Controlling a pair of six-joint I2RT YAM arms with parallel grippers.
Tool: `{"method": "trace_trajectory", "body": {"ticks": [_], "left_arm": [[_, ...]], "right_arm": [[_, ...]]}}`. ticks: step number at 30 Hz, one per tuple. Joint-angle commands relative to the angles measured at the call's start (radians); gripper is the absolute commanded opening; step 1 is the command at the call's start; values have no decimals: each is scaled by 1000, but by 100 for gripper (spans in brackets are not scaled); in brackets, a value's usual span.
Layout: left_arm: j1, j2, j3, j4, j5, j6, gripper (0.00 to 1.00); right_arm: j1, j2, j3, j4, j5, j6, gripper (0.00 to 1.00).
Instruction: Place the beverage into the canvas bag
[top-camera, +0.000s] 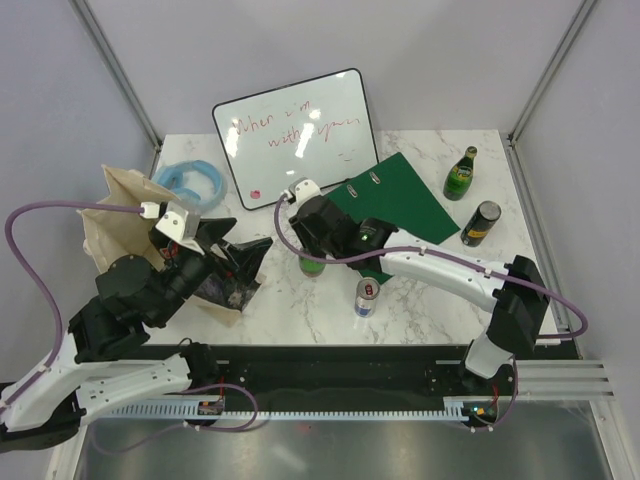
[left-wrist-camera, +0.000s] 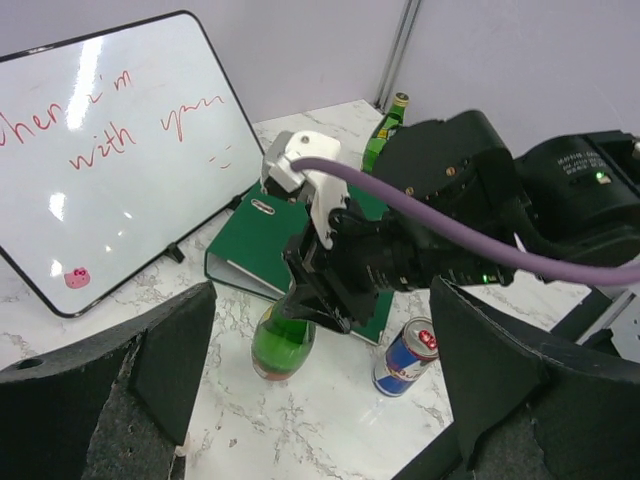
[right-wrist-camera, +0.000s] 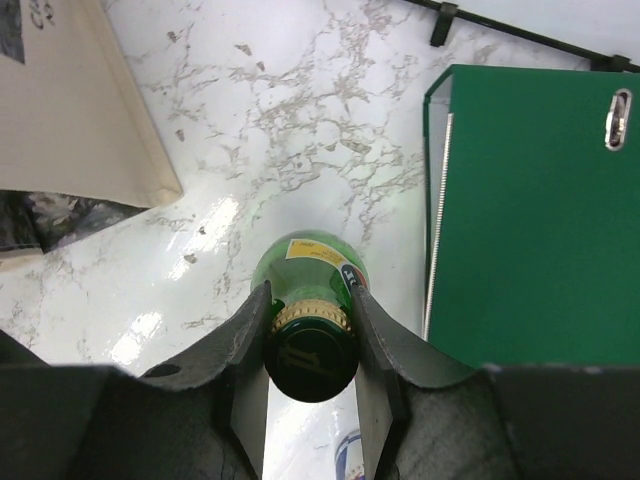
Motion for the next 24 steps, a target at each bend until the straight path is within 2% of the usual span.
{"method": "trace_trajectory", "body": {"ticks": [1, 8, 10, 11, 12, 15, 17, 24], "left_arm": [[3, -7, 26, 8, -43, -15, 94], [3, 2, 33, 15, -60, 1, 94], [3, 0, 33, 17, -66, -1, 94], [2, 0, 30, 18, -60, -2, 94], [2, 0, 30, 20, -61, -2, 94], [2, 0, 21, 20, -75, 4, 94], [2, 3, 12, 18, -91, 10, 94], [2, 49, -2, 18, -14, 16, 100]], "right_arm": [[23, -59, -50, 208, 41, -17, 0], [71, -90, -188, 307, 74, 9, 0], [74, -88, -196, 308, 90, 14, 5], [75, -93, -201, 311, 94, 14, 9], [75, -94, -198, 311, 108, 26, 23], [77, -126, -181, 306, 151, 37, 50], [77, -156, -149, 306, 177, 50, 59], [69, -266, -83, 275, 304, 50, 79]]}}
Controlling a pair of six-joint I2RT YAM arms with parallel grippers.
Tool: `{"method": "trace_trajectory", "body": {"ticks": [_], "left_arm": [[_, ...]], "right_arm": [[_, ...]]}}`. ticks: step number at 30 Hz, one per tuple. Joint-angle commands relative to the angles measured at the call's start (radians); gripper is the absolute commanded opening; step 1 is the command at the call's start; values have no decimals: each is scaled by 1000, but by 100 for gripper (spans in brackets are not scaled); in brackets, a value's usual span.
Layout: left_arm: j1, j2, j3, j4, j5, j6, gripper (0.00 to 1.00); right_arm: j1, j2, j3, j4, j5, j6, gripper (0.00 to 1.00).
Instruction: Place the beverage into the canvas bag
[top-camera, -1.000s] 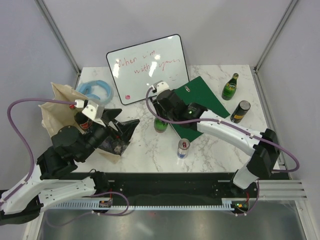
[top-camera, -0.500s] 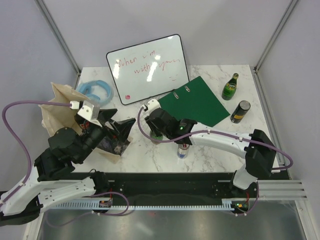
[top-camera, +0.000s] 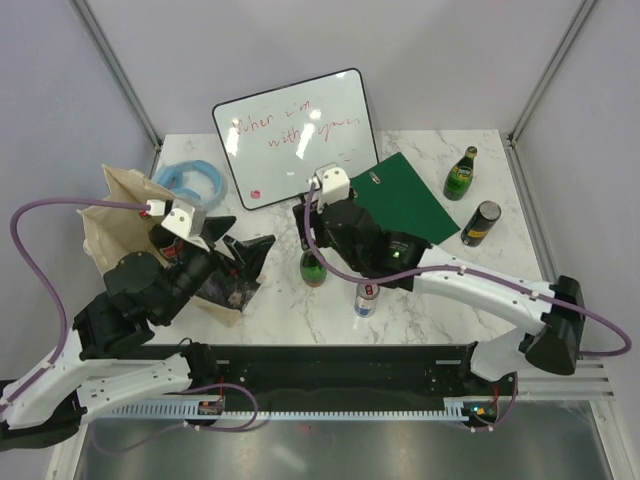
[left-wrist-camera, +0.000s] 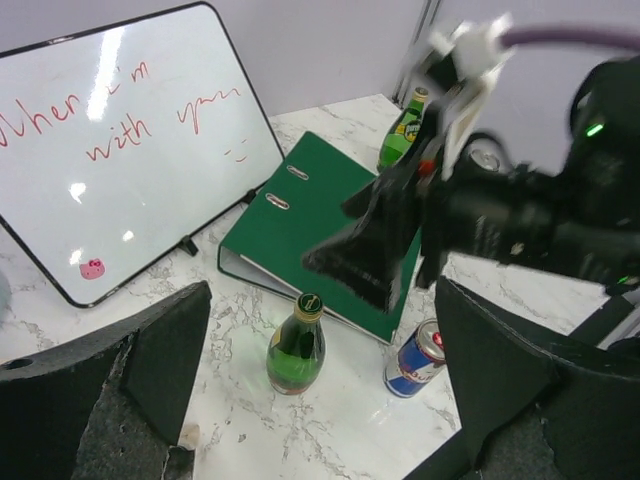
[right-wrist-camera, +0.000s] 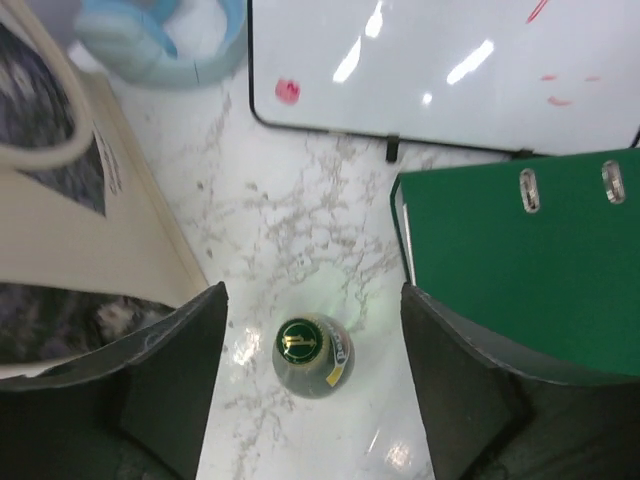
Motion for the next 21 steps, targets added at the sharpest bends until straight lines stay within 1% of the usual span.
{"method": "trace_trajectory", "body": {"ticks": [1, 2, 4, 5, 6, 8, 9, 10, 12, 13, 15, 16, 18, 21], "left_arm": [[3, 57, -7, 24, 32, 11, 100], [3, 92, -13, 25, 23, 5, 100], [3, 143, -40, 42, 0, -7, 100], [8, 213, -43, 51, -2, -26, 100], [32, 252, -42, 51, 13, -39, 99], [81, 351, -37, 56, 130, -100, 91], [134, 373, -43, 73, 173, -119, 88], [153, 390, -72, 93, 232, -130, 84], [164, 393, -124, 215, 239, -129, 84], [164, 390, -190, 264, 240, -125, 84], [163, 396, -255, 409, 240, -121, 86], [164, 410, -301, 444, 227, -133, 87], [164, 474, -326, 473, 214, -144, 88], [163, 527, -369, 544, 207, -170, 84]], "right_arm": [[-15, -145, 71, -14, 148, 27, 80], [-22, -170, 77, -43, 177, 63, 81], [-34, -268, 74, -105, 255, 100, 82], [-34, -308, 63, -111, 269, 128, 82], [-35, -388, 33, -114, 292, 142, 82], [-37, -464, 2, -123, 302, 180, 83], [-36, -499, -12, -125, 299, 186, 83], [-37, -559, -39, -129, 300, 189, 83], [-37, -627, -73, -140, 300, 203, 83], [-37, -644, -84, -146, 303, 205, 83], [-37, -677, -104, -156, 306, 197, 84], [-36, -685, -106, -166, 308, 193, 84], [-36, -696, -104, -174, 309, 176, 84], [-37, -702, -92, -183, 300, 151, 84]]}}
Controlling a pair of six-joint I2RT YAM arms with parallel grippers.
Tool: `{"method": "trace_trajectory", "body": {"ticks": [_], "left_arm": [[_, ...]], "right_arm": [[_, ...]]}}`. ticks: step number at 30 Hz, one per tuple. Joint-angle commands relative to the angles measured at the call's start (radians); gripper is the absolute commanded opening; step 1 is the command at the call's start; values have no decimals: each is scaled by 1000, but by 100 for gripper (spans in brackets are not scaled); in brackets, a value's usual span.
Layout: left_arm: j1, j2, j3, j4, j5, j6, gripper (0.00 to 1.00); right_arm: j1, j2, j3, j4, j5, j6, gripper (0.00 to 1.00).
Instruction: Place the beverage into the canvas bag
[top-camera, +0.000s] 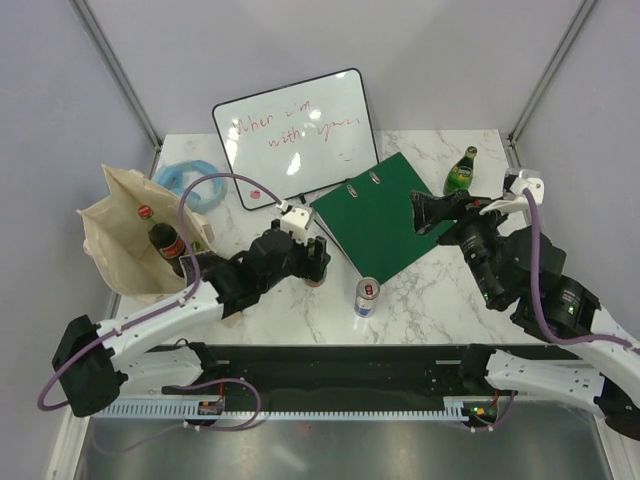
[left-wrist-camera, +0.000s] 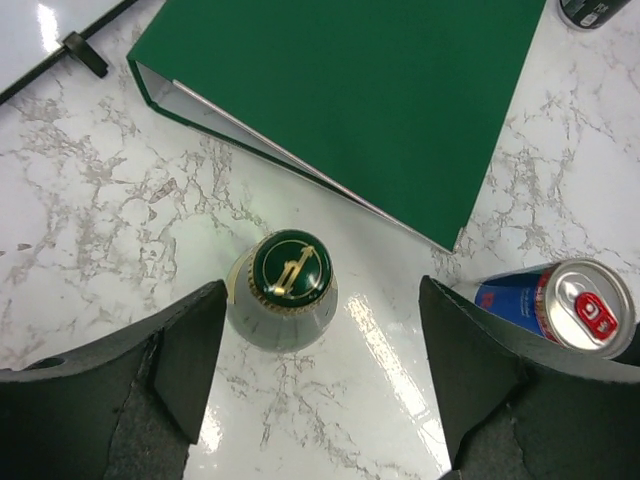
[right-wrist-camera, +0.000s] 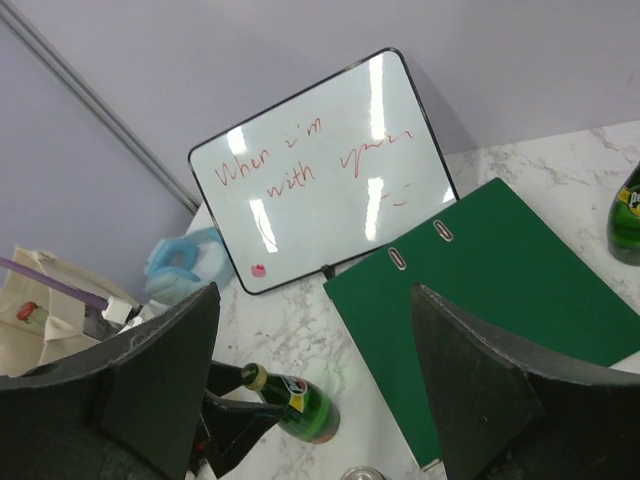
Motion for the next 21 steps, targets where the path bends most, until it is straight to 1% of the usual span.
{"method": "trace_trajectory", "body": {"ticks": [1, 5, 9, 12, 16, 17, 18, 21], "left_arm": [[1, 83, -40, 213, -14, -70, 83], [2, 146, -20, 224, -53, -43, 82], [1, 183, 4, 264, -54, -17, 78], [1, 204, 25, 233, -75, -12, 70], [1, 200, 15, 227, -108, -11, 66], [1, 201, 14, 228, -108, -9, 63], [1, 201, 15, 230, -109, -4, 58], [1, 209, 15, 241, -117, 9, 56]], "right_arm": [[3, 8, -4, -46, 4, -34, 84], [3, -1, -8, -52, -13, -40, 84], [3, -13, -28, -52, -7, -46, 84], [2, -28, -37, -52, 10, -51, 84], [3, -37, -34, -52, 22, -55, 84], [3, -41, -36, -52, 26, -57, 84], [3, -41, -34, -52, 27, -57, 85], [2, -34, -36, -54, 21, -55, 85]]}}
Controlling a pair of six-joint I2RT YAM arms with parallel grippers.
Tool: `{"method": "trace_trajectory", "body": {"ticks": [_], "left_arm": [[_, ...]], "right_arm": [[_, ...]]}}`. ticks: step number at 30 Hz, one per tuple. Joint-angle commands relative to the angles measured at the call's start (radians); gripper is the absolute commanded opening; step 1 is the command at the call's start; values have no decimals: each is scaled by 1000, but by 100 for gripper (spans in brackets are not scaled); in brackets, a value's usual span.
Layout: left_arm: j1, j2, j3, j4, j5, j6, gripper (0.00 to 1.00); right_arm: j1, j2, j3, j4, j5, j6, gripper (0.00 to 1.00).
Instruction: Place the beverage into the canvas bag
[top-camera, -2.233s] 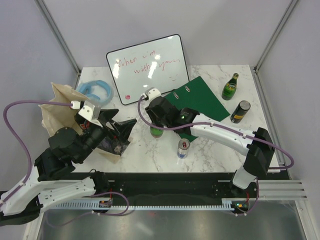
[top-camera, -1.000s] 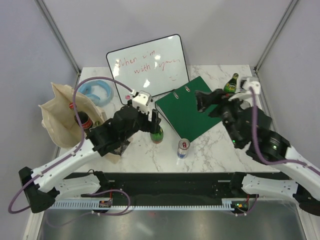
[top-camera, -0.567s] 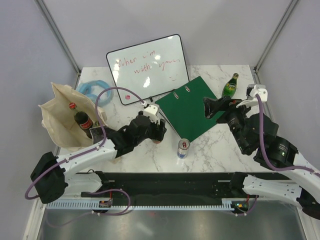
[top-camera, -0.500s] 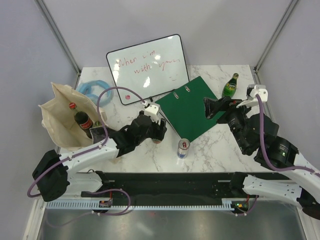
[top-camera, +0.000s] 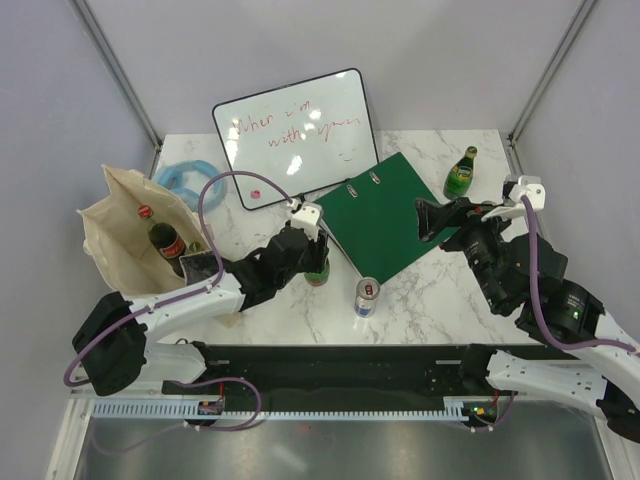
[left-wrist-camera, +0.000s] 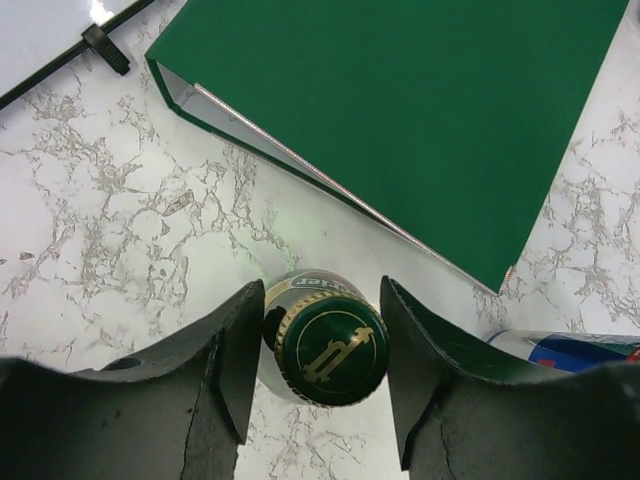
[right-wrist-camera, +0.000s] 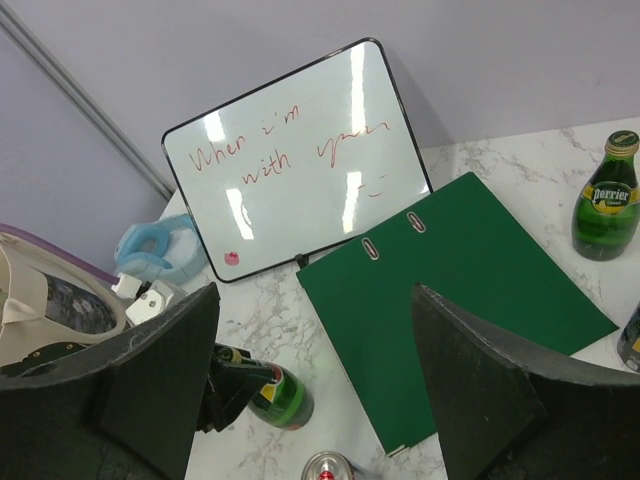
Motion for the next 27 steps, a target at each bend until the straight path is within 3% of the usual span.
{"method": "trace_trajectory", "body": {"ticks": [1, 2, 5, 6, 9, 27], "left_arm": [[-3, 13, 36, 61, -44, 30, 56], [-3, 13, 37, 63, -43, 35, 54], [-1, 22, 42, 66, -33, 48, 31], [-1, 22, 42, 64, -30, 47, 19], [-3, 7, 48, 46, -33, 42, 2], [-3, -214, 215, -245, 72, 88, 2]], "right_arm": [[3, -2, 1, 4, 14, -17, 84], [3, 4, -2, 4, 13, -17, 85], [2, 10, -2, 2, 16, -17, 85], [3, 12, 0, 4, 16, -18, 84], [3, 10, 0, 4, 20, -21, 84], [2, 23, -9, 4, 22, -26, 85]]}}
